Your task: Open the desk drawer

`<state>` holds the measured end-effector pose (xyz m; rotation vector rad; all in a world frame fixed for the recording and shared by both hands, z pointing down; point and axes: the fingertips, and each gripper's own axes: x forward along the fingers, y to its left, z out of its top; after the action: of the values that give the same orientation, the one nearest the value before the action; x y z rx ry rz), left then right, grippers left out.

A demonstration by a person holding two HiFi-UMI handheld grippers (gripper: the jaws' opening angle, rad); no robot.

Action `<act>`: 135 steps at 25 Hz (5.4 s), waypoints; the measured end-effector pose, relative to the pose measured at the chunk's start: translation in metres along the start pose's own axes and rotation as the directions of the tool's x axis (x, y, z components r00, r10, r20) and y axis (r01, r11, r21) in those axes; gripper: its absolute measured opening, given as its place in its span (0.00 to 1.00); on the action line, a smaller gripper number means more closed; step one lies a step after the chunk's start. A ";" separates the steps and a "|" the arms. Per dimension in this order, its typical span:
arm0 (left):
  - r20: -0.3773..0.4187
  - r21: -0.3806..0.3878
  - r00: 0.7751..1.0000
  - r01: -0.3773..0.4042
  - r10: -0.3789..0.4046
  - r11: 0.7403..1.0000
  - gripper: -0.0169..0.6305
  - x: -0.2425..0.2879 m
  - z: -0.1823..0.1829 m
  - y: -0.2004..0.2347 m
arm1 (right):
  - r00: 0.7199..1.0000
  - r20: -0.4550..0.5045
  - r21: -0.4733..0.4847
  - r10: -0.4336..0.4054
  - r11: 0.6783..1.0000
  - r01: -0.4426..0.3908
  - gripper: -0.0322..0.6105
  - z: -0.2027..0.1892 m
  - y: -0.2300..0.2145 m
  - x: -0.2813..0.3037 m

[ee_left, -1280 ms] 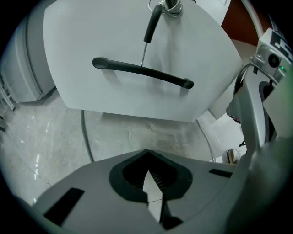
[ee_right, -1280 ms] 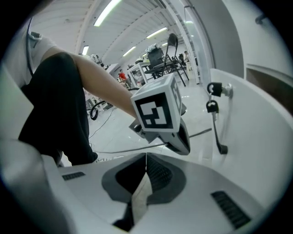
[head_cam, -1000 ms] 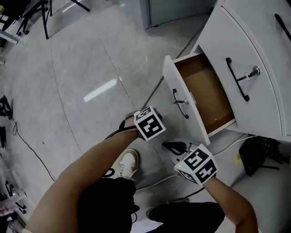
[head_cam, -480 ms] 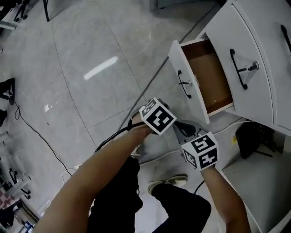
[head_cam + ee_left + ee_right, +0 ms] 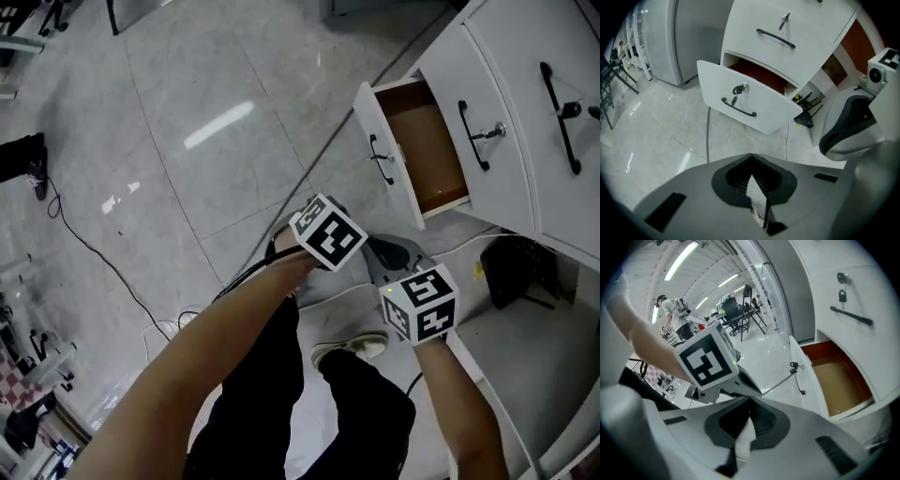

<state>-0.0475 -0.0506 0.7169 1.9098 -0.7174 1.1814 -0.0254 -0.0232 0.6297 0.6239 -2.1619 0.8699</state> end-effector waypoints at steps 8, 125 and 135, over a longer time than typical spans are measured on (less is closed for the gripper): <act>0.012 -0.024 1.000 0.028 -0.028 0.999 0.03 -0.044 0.012 -0.047 | 0.996 0.058 0.092 -0.066 0.994 0.061 0.07 0.020 0.014 -0.043; 0.185 -0.133 0.978 -0.073 0.097 0.989 0.03 -0.501 0.142 -0.230 | 0.934 0.238 0.291 -0.266 0.937 0.192 0.07 0.214 0.187 -0.460; 0.133 -0.174 0.988 -0.053 0.076 0.983 0.03 -0.495 0.118 -0.236 | 0.950 0.208 0.259 -0.235 0.949 0.178 0.07 0.205 0.196 -0.451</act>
<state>-0.0123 0.0137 0.1610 1.8496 -0.9316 0.9987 0.0433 0.0287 0.1037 1.1055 -2.1636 0.9875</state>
